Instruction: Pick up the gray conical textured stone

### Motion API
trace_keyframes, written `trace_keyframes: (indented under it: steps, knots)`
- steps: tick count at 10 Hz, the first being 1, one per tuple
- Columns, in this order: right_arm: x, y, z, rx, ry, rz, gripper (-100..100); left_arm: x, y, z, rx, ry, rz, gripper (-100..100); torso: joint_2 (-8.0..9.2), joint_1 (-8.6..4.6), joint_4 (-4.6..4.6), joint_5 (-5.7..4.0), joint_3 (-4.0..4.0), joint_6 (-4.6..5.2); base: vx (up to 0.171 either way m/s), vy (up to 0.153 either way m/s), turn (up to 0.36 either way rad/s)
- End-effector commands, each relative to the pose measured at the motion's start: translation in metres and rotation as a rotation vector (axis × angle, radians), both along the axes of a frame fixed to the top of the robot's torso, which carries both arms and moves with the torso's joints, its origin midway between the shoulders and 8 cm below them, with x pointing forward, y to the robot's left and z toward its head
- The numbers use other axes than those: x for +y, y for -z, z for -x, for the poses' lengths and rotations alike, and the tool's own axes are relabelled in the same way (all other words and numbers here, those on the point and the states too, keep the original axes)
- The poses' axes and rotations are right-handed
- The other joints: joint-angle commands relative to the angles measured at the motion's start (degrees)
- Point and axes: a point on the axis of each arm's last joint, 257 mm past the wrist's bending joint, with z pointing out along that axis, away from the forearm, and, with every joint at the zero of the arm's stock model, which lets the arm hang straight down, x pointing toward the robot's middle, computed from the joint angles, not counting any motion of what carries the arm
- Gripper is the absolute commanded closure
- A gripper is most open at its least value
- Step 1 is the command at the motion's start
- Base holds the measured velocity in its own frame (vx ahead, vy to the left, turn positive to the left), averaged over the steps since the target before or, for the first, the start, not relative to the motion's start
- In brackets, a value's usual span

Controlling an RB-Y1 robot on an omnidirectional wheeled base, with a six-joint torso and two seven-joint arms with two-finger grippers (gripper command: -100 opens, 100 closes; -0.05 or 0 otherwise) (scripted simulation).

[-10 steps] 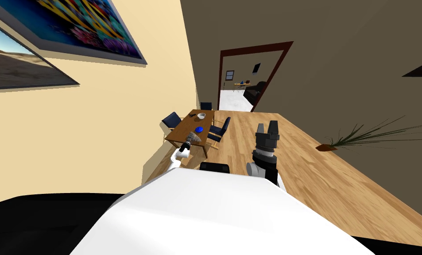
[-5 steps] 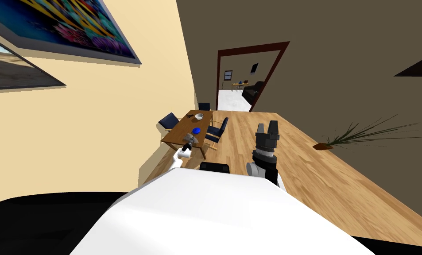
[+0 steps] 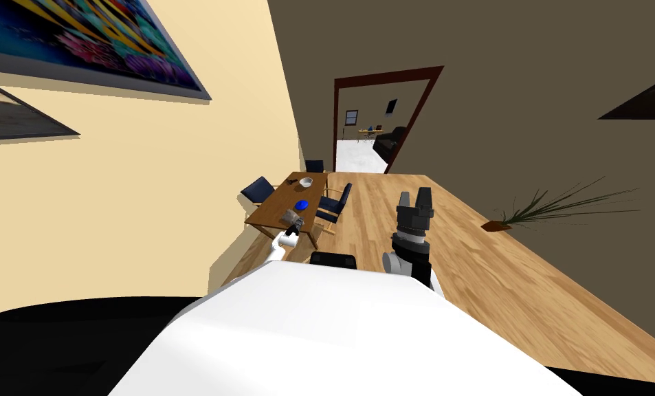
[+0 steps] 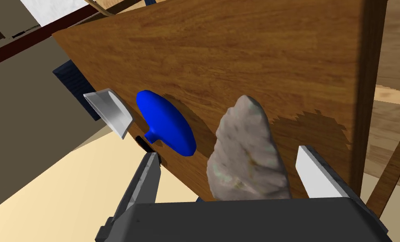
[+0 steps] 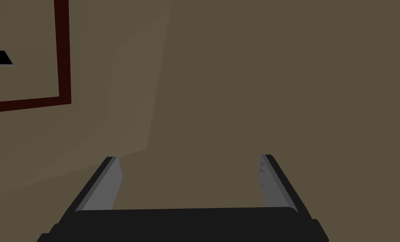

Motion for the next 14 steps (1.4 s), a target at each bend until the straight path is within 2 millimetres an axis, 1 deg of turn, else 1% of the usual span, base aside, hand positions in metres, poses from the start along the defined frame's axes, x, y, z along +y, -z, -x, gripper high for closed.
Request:
trace_keyframes:
  steps: [1,2,3,6,7,8,9,12,13,14]
  knots:
    - [0.000,0.000,0.000,0.000,0.000,0.000,0,0.000,0.000,0.000,0.000,0.000,0.000,-100,0.00,0.00,0.00,0.00,0.00,0.00,0.026,-0.008,-0.004]
    - [0.000,0.000,0.000,0.000,0.000,0.000,0,0.000,0.002,0.001,0.003,0.000,0.000,0,0.11,0.05,0.02,0.01,0.06,-0.01,0.005,-0.002,0.001]
    - [0.000,0.000,0.000,0.000,0.000,0.000,0,0.001,0.007,0.003,0.002,0.000,0.000,-100,0.19,0.08,0.04,0.01,0.11,-0.01,0.040,-0.005,-0.003]
    - [0.000,0.000,0.000,0.000,0.000,0.000,0,0.003,0.014,0.007,0.001,0.000,0.000,-100,0.01,0.13,0.01,0.02,0.01,-0.01,0.062,0.005,-0.001]
    - [0.000,0.000,0.000,0.000,0.000,0.000,0,0.002,0.013,0.006,0.004,-0.001,0.000,-100,0.01,0.13,0.01,0.03,0.01,0.00,0.024,0.002,0.003]
    - [0.000,0.000,0.000,0.000,0.000,0.000,0,0.002,0.013,0.006,0.003,0.000,0.000,100,0.09,0.12,0.04,0.02,0.06,0.01,0.000,0.001,0.011]
    - [0.000,0.000,0.000,0.000,0.000,0.000,0,0.003,0.015,0.008,0.009,-0.002,0.000,100,0.15,0.08,0.14,-0.01,0.14,0.07,0.000,0.000,0.000]
    - [0.000,0.000,0.000,0.000,0.000,0.000,0,0.002,0.014,0.007,0.004,-0.003,0.004,100,0.24,0.02,0.10,-0.07,0.16,0.03,0.000,0.000,0.000]
    - [0.000,0.000,0.000,0.000,0.000,0.000,0,0.002,0.014,0.007,0.005,-0.003,0.004,0,0.26,0.00,0.12,-0.09,0.18,0.03,0.000,0.000,0.000]
    - [0.000,0.000,0.000,0.000,0.000,0.000,0,0.002,0.008,0.004,0.002,0.000,0.000,100,0.27,-0.01,0.13,-0.10,0.19,0.03,-0.035,-0.006,-0.002]
